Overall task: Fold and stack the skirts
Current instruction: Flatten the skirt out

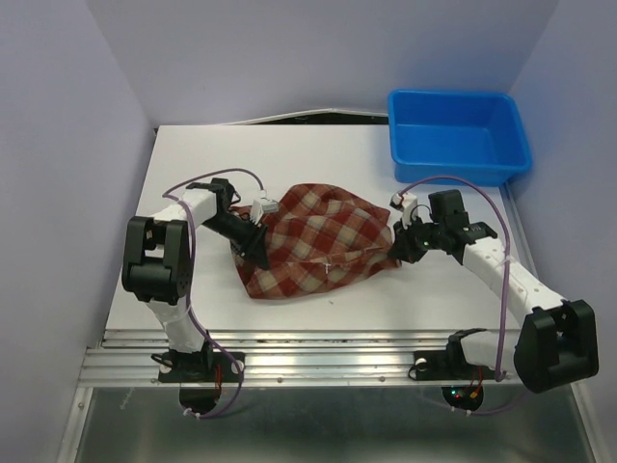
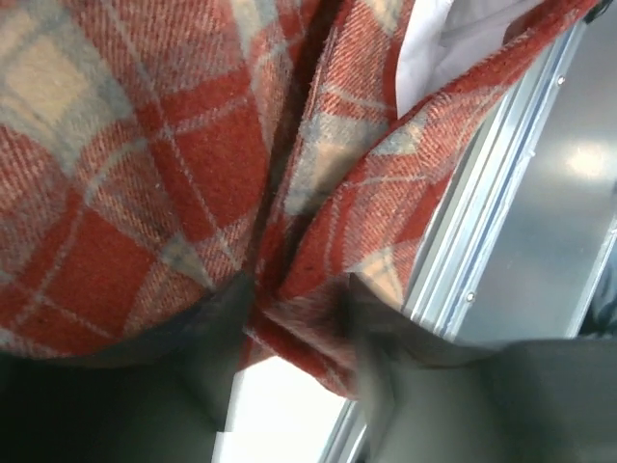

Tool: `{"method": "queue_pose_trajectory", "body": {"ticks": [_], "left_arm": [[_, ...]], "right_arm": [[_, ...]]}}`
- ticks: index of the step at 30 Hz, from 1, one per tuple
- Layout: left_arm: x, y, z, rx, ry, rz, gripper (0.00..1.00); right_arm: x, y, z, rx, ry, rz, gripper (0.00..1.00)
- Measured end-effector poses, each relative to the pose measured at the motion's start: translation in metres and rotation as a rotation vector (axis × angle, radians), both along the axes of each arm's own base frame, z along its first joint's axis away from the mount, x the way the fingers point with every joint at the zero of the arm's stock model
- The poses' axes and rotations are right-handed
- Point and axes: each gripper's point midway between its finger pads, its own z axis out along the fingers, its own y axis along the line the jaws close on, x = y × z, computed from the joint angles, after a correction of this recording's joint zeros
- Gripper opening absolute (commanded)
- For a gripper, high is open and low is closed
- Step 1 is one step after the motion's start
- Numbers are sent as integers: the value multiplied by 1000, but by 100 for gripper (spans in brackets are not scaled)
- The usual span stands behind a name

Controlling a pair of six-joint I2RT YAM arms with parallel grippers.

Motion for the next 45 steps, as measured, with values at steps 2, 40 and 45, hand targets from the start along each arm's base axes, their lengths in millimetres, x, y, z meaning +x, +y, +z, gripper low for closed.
{"method": "queue_pose_trajectory", "body": {"ticks": [2,40,45], "left_arm": [[0,0,-1,5,5,9,19],[-63,36,386,-256,-1510,351,0],[-105,33,422,-315,-1612,342,0]], "right_arm": [[0,0,1,1,-4,0,1],[-6,-12,348,185,-730,-137,1],[-28,-13,391,244,-829,-120,1]]}}
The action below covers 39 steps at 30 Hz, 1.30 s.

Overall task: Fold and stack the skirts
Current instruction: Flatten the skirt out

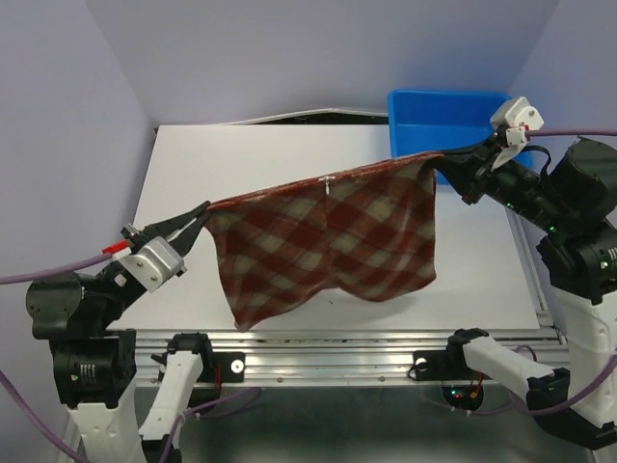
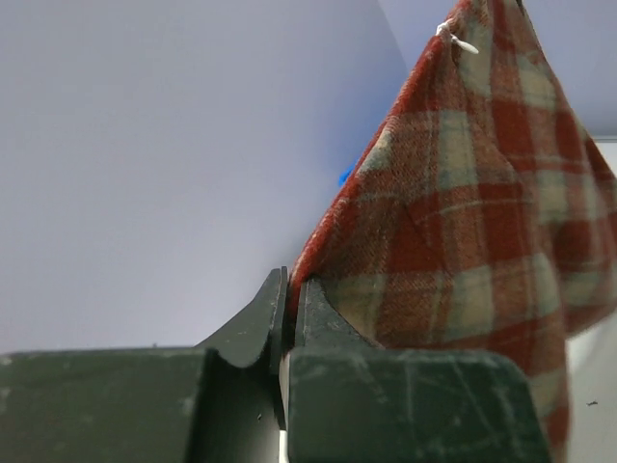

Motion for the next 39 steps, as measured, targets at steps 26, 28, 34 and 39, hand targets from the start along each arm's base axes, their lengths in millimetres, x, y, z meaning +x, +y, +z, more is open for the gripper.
{"method": "queue_pose_trajectory", "body": {"ticks": [26,28,34,39], "left_arm": [[365,92,-266,-79,879,536,81],[362,94,-256,-81,866,548,81],[310,94,-256,-61,914,568,78],[261,92,-295,-25,1045,577,68]], "right_arm": [[310,27,-304,-260,575,-314,78],[299,28,-293,-272,573,-292,76],[243,34,-301,-348,613,-185,60],[192,59,-367,-474,753,-65,56]]}}
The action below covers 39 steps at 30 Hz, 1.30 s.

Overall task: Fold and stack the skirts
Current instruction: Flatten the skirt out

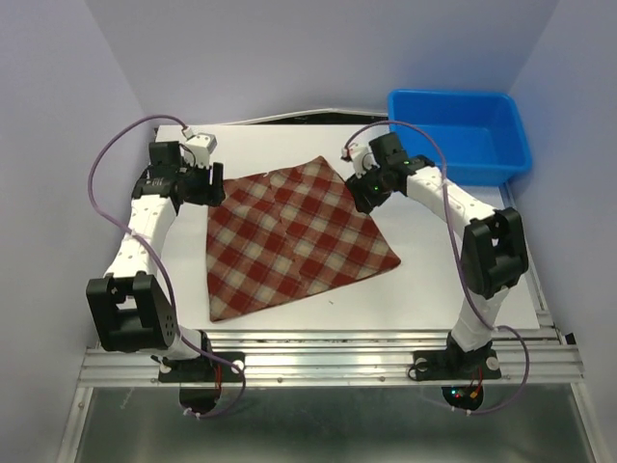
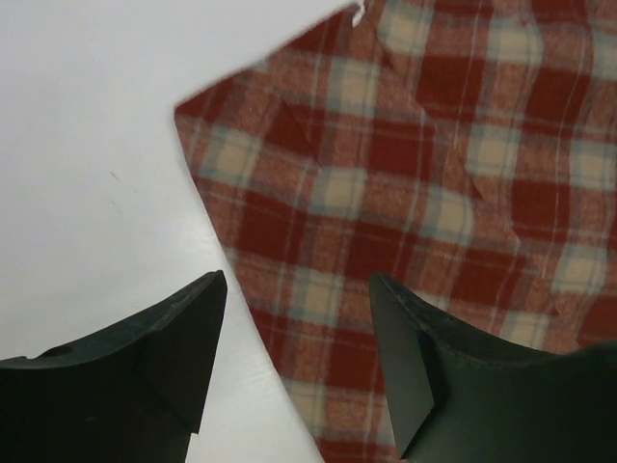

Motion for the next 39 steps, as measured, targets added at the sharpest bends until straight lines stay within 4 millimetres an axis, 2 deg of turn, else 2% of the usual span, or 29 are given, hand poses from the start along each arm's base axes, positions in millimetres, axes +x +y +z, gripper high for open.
{"method": "queue_pose_trajectory", "body": {"ticks": [5,7,10,13,14,15,16,18,21,22,25,26,27,29,31,32,34,36,38,39], "left_arm": [[-40,-2,-56,1,189,-13,64],[-48,-2,-68,1,235,-18,63],[-53,-3,-90,0,299,-33,61],[-58,-6,-124,-1,400,-47,55],[-60,-7,-134,-2,430,-49,52],[-60,-9,-147,-4,467,-53,45],[-60,-9,-152,-4,479,-55,42],[-60,-13,-176,-8,550,-61,39],[-33,-16,-175,-15,545,-63,35],[-16,-20,-175,-15,533,-69,35],[26,-34,-173,0,509,-98,31],[42,-40,-172,4,502,-112,31],[68,-50,-170,10,467,-130,30],[104,-69,-167,27,423,-164,32],[139,-93,-164,42,359,-205,39],[148,-103,-161,41,345,-223,42],[157,-121,-155,39,316,-262,50],[148,-132,-150,36,330,-300,55],[137,-132,-140,28,330,-317,58],[126,-125,-134,22,339,-315,59]], "right_arm": [[-47,25,-55,-90,126,116,54],[-65,32,-74,-131,165,163,52],[-79,31,-98,-188,203,191,51],[-88,22,-113,-228,229,199,50],[-90,23,-113,-232,224,203,50],[-91,23,-114,-235,219,208,50],[-93,23,-114,-237,218,211,50],[-99,25,-115,-242,215,225,50],[-127,40,-115,-241,247,299,50],[-133,43,-115,-239,256,313,50],[-171,74,-113,-209,312,415,51],[-185,85,-113,-192,340,448,51],[-201,99,-112,-169,372,484,51],[-223,121,-109,-123,424,533,52],[-240,148,-104,-62,486,577,53],[-245,158,-101,-43,509,592,54],[-244,174,-93,-5,515,606,54],[-236,180,-80,26,500,598,54],[-217,177,-65,61,460,566,55],[-198,170,-53,84,428,526,55]]}}
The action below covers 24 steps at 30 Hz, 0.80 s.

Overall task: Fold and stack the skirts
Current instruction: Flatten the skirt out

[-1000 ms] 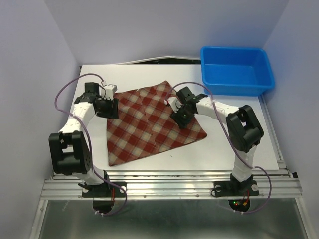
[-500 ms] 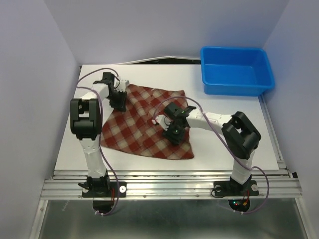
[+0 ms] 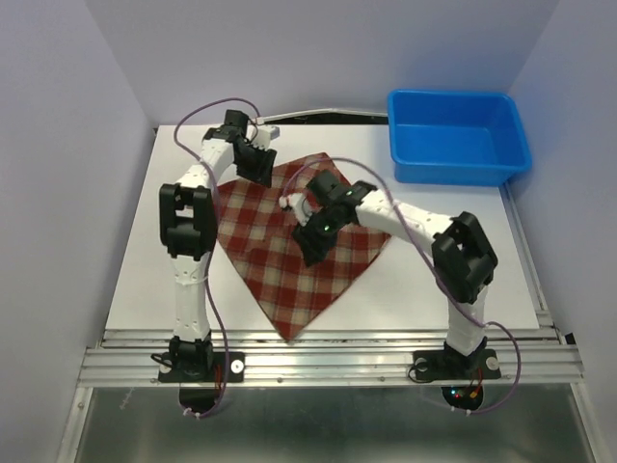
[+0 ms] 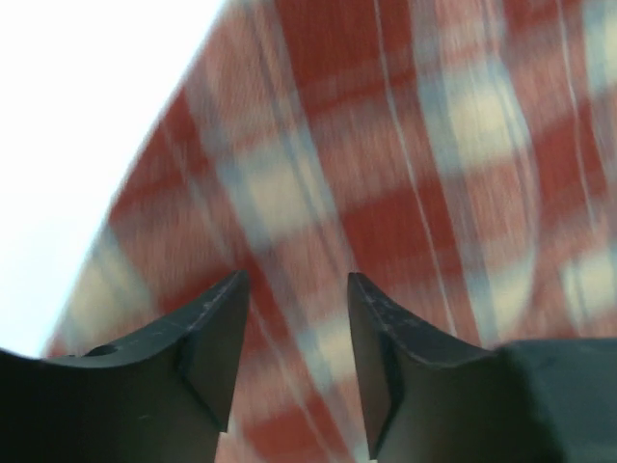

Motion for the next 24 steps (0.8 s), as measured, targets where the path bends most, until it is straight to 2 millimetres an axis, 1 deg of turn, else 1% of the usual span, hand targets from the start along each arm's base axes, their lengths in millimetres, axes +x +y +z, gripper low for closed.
{"method": "queue_pose_trajectory", "body": {"ticks": [2,3,4,5,6,7,9,10,11,12,14,15,16,17,19,22,24], "left_arm": [[-25,19,18,-6,9,16,59],[-34,29,25,-6,11,30,59],[-47,43,44,-8,-8,45,59],[-51,49,51,-10,-24,51,58],[-63,63,69,-14,-63,73,56],[-74,69,79,-17,-79,80,54],[-95,72,87,-21,-99,76,51],[-104,70,85,-23,-91,67,50],[-112,66,80,-26,-82,55,50],[-119,64,70,-26,-68,43,50],[-133,61,45,-22,-7,29,50],[-145,58,25,-19,52,17,49],[-152,58,10,-15,96,12,49],[-156,58,0,-12,126,8,49],[-163,59,-19,-4,180,6,49],[-162,60,-27,1,192,3,49],[-159,60,-28,1,184,2,49]], "right_arm": [[36,-19,16,23,-44,-92,53],[66,-38,23,27,-82,-167,53],[86,-53,27,21,-114,-219,52],[102,-66,27,9,-138,-260,51],[128,-93,26,-18,-179,-334,50],[139,-107,24,-47,-199,-368,49],[155,-136,12,-123,-236,-418,48],[157,-140,8,-141,-245,-419,48],[154,-146,-3,-178,-247,-413,47],[149,-147,-10,-200,-242,-402,46],[133,-154,-34,-265,-215,-371,46],[126,-158,-44,-293,-199,-358,46],[116,-164,-56,-329,-183,-336,45],[113,-164,-62,-340,-181,-329,45],[107,-163,-62,-351,-202,-306,44],[96,-163,-63,-356,-227,-281,44],[78,-157,-64,-363,-223,-238,44]]}}
